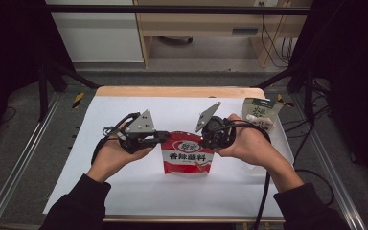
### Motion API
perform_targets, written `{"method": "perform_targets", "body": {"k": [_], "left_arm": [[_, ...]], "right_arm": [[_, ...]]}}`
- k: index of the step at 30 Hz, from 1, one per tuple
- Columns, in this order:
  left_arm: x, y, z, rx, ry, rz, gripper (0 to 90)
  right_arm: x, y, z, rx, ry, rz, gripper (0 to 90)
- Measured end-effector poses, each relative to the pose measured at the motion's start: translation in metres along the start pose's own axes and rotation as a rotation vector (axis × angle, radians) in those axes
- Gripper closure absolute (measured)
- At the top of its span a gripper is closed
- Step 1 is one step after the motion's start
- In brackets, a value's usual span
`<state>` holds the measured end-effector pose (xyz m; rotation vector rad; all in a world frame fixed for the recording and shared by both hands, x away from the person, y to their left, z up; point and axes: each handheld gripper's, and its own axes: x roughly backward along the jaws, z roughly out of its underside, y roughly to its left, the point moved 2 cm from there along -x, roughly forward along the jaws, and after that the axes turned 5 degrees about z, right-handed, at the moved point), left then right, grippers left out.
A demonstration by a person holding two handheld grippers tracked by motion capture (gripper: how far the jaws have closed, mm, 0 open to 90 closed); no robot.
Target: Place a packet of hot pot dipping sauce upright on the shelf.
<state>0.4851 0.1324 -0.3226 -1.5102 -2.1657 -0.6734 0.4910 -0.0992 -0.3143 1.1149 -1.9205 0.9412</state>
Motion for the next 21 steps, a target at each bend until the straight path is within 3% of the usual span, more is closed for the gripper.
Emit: {"method": "perform_targets", "body": {"k": [4, 8, 16, 21], "left_arm": [[0.0, -0.004, 0.008, 0.013, 0.004, -0.032, 46.3], [0.001, -0.008, 0.026, 0.041, -0.004, -0.075, 28.8], [-0.003, -0.007, 0.082, 0.165, 0.002, -0.134, 19.0], [-0.003, -0.006, 0.114, 0.218, 0.039, -0.186, 15.0]], "right_arm": [[0.005, -0.005, -0.004, 0.017, 0.014, 0.015, 90.0], [0.008, -0.012, -0.008, 0.024, 0.017, 0.027, 90.0], [0.006, -0.032, -0.009, -0.003, 0.033, 0.039, 90.0], [0.005, -0.044, -0.008, -0.026, 0.03, 0.045, 90.0]]}}
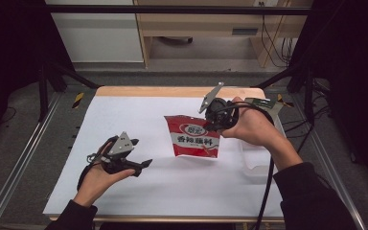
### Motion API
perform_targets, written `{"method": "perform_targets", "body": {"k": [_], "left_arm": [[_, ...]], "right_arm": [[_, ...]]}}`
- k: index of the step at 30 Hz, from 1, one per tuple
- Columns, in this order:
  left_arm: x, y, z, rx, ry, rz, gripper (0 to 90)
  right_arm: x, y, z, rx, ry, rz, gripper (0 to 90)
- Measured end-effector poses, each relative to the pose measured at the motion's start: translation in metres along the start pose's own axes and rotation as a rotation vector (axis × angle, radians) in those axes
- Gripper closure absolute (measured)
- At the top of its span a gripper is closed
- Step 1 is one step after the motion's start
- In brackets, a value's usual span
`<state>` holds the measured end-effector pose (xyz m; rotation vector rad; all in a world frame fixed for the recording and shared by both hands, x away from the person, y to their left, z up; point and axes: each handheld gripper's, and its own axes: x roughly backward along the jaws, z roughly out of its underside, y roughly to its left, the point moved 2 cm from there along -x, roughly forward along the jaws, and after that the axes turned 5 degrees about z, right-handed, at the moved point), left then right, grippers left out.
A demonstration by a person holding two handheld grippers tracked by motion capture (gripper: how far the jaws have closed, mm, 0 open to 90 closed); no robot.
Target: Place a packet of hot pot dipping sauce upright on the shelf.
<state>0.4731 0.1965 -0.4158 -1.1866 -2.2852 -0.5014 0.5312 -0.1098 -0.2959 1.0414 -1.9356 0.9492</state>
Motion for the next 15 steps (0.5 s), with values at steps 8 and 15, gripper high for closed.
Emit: {"method": "perform_targets", "body": {"k": [8, 15], "left_arm": [[0.004, 0.005, 0.025, 0.039, 0.012, -0.033, 7.9], [0.01, 0.012, 0.047, 0.089, 0.009, -0.071, 6.7]], "right_arm": [[0.006, -0.012, 0.001, -0.021, -0.01, 0.019, 90.0], [0.03, -0.022, 0.003, -0.045, -0.059, 0.05, 90.0]]}}
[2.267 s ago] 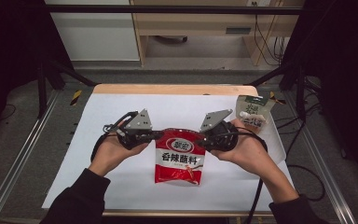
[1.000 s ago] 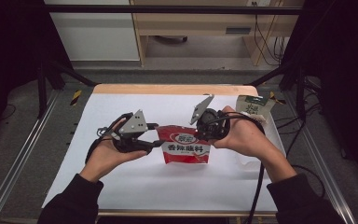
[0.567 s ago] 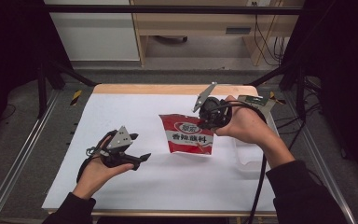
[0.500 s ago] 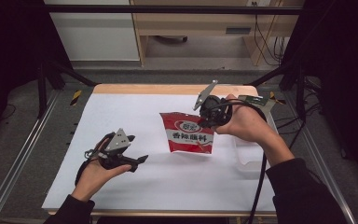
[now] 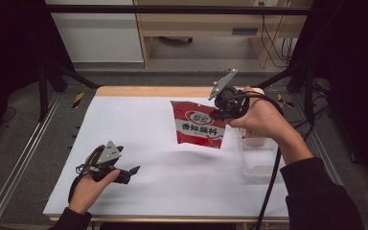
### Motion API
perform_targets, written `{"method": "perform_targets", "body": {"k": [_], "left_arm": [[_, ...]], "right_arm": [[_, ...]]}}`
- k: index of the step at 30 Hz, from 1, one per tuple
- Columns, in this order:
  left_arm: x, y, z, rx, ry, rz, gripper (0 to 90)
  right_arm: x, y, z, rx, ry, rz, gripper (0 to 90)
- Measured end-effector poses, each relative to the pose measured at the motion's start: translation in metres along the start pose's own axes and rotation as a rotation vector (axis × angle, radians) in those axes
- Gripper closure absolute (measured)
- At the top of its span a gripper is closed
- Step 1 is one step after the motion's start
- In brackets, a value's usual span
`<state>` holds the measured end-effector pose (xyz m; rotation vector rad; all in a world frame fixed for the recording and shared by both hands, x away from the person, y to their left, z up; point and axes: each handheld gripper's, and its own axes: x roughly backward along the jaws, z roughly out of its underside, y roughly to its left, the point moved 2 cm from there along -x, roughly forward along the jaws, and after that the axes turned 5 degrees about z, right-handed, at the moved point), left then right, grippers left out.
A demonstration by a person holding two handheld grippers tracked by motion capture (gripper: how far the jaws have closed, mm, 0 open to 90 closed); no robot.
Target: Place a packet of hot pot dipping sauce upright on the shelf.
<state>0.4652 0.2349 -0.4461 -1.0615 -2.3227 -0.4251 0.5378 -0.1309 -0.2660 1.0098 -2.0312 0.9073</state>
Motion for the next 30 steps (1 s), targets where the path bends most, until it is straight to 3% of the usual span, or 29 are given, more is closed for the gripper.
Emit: {"method": "perform_targets", "body": {"k": [2, 4, 9, 16, 30], "left_arm": [[0.0, 0.003, 0.008, 0.021, 0.005, -0.017, 6.7], [0.0, 0.007, 0.014, 0.013, 0.035, -0.036, 6.7], [0.0, 0.015, 0.018, 0.051, 0.032, -0.056, 6.6], [-0.002, 0.013, 0.019, 0.026, 0.057, -0.071, 6.7], [-0.001, 0.017, 0.02, 0.035, 0.056, -0.079, 6.6]], "right_arm": [[0.008, -0.003, 0.001, -0.005, -0.01, 0.012, 90.0], [0.017, -0.005, 0.003, -0.009, -0.019, 0.025, 90.0], [0.039, -0.01, 0.013, -0.025, -0.033, 0.058, 90.0], [0.062, -0.017, 0.027, -0.049, -0.051, 0.088, 90.0], [0.094, -0.026, 0.062, -0.099, -0.05, 0.131, 90.0]]}}
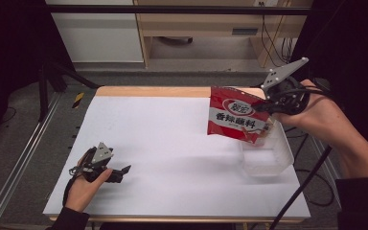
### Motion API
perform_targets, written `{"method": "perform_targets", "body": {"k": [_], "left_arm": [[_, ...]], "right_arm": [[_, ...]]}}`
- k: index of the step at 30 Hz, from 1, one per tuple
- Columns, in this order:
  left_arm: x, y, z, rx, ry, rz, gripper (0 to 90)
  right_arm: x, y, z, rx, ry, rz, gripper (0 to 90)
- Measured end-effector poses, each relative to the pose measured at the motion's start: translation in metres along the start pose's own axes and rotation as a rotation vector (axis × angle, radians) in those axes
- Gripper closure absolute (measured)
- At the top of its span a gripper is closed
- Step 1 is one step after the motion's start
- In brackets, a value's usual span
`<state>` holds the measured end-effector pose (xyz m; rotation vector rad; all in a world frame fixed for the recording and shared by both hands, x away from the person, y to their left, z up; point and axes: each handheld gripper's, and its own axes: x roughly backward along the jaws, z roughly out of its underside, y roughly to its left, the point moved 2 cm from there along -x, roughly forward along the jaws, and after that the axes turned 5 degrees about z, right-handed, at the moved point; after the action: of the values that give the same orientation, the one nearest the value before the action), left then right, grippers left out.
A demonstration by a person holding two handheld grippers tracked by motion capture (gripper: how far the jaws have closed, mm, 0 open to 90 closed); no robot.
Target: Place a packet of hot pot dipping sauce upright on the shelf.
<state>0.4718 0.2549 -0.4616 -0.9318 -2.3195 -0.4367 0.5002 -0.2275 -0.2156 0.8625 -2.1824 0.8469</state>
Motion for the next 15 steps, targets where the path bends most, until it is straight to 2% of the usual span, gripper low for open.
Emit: {"method": "perform_targets", "body": {"k": [15], "left_arm": [[-0.002, -0.002, 0.0, -0.005, 0.005, 0.007, 6.6]], "right_arm": [[0.003, -0.011, 0.035, -0.039, 0.061, 0.013, 90.0]]}}
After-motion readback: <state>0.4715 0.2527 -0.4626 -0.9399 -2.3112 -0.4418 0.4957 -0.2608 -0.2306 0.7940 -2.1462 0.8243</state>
